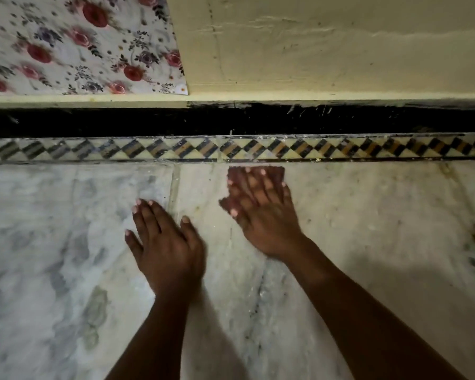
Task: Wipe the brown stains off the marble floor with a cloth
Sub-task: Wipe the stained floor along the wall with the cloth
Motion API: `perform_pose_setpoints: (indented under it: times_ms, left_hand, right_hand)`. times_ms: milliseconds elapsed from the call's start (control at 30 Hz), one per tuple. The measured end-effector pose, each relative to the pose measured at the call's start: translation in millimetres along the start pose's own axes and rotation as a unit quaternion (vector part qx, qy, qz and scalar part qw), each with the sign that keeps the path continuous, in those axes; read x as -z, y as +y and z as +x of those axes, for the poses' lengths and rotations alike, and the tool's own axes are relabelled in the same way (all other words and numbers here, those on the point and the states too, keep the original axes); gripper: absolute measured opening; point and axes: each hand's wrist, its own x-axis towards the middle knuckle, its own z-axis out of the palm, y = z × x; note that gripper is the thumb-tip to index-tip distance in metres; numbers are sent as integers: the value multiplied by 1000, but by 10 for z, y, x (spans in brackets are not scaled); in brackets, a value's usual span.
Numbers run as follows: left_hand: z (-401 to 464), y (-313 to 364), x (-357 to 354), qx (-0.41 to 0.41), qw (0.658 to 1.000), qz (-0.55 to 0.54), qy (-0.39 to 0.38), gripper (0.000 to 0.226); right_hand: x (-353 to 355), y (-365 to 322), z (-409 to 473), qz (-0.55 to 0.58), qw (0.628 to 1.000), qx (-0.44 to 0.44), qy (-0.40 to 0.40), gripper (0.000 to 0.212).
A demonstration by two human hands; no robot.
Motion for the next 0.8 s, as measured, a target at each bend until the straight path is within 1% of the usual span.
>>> perform_pose_setpoints:
  times_ms: [33, 67, 100, 167, 233, 267, 300, 333, 367, 400, 433, 467, 500, 533, 567, 600, 633, 667, 700, 733, 767, 800]
  left_hand:
    - [1, 16, 8, 5, 1000, 0, -1, 76]
    - [27, 23, 27, 4, 1000, 3, -5, 76]
    - [10, 35, 31, -1, 1000, 10, -10, 76]
    - [22, 33, 36, -3, 1000, 16, -13, 75]
    - [19, 25, 30, -3, 1000, 17, -13, 75]
    - [24, 30, 25, -6, 1000, 14, -11, 75]
    - [29, 33, 25, -7, 1000, 14, -9, 74]
    - [34, 33, 26, -7, 1000, 17, -6, 74]
    - [38, 36, 25, -5, 1000, 19, -3, 74]
    - [38, 29, 22, -6, 1000, 21, -3, 74]
    - [34, 32, 31, -7, 1000, 20, -4, 73]
    - [32, 29, 36, -7, 1000, 18, -5, 73]
    - [32, 23, 44, -8, 1000, 17, -7, 73]
    - [39, 17, 53, -10, 1000, 13, -12, 73]
    - [46, 14, 57, -12, 1000, 10, -16, 74]
    - [42, 9, 48, -15, 1000, 6, -20, 74]
    - [45, 8, 35, -17, 1000, 3, -20, 74]
    - [51, 7, 24, -19, 1000, 2, -19, 74]
    - [52, 4, 9, -19, 1000, 0, -17, 74]
    - [63, 0, 7, -22, 1000, -4, -16, 74]
    - [52, 8, 4, -28, 999, -10, -18, 73]
    - [51, 13, 2, -38, 999, -15, -19, 71]
  right_hand:
    - [-48, 37, -175, -15, 999, 35, 2, 63]
    - [-40, 107, -342, -20, 999, 31, 7, 63]
    - [-38, 234, -500, -18, 1000, -8, 12, 63]
    - [-12, 351, -456, 1, 989, -140, 41, 64]
    - [4, 189, 1, 39, 959, -269, 86, 66]
    - [10, 24, 277, 56, 948, -300, 90, 68]
    - [23, -161, 497, 61, 955, -281, 76, 68]
    - [-3, -331, 620, 48, 974, -210, 65, 66]
    - [-39, -466, 632, 29, 992, -112, 56, 64]
    - [-93, -527, 526, 11, 999, -17, 49, 61]
    - [-133, -505, 304, -14, 997, 58, 46, 59]
    - [-159, -416, 36, -41, 992, 105, 50, 57]
    - [-165, -254, -237, -53, 991, 111, 50, 56]
    - [-127, -45, -462, -45, 994, 84, 45, 55]
    - [-82, 202, -589, -35, 998, 32, 49, 56]
    - [-39, 441, -621, -22, 997, -43, 58, 58]
    - [21, 628, -524, -5, 989, -131, 73, 62]
    - [90, 725, -318, 19, 970, -222, 94, 65]
    - [137, 736, -40, 47, 948, -294, 113, 68]
    - [179, 654, 250, 66, 935, -329, 118, 69]
    - [206, 533, 446, 69, 939, -320, 108, 68]
    - [188, 392, 559, 60, 957, -270, 89, 67]
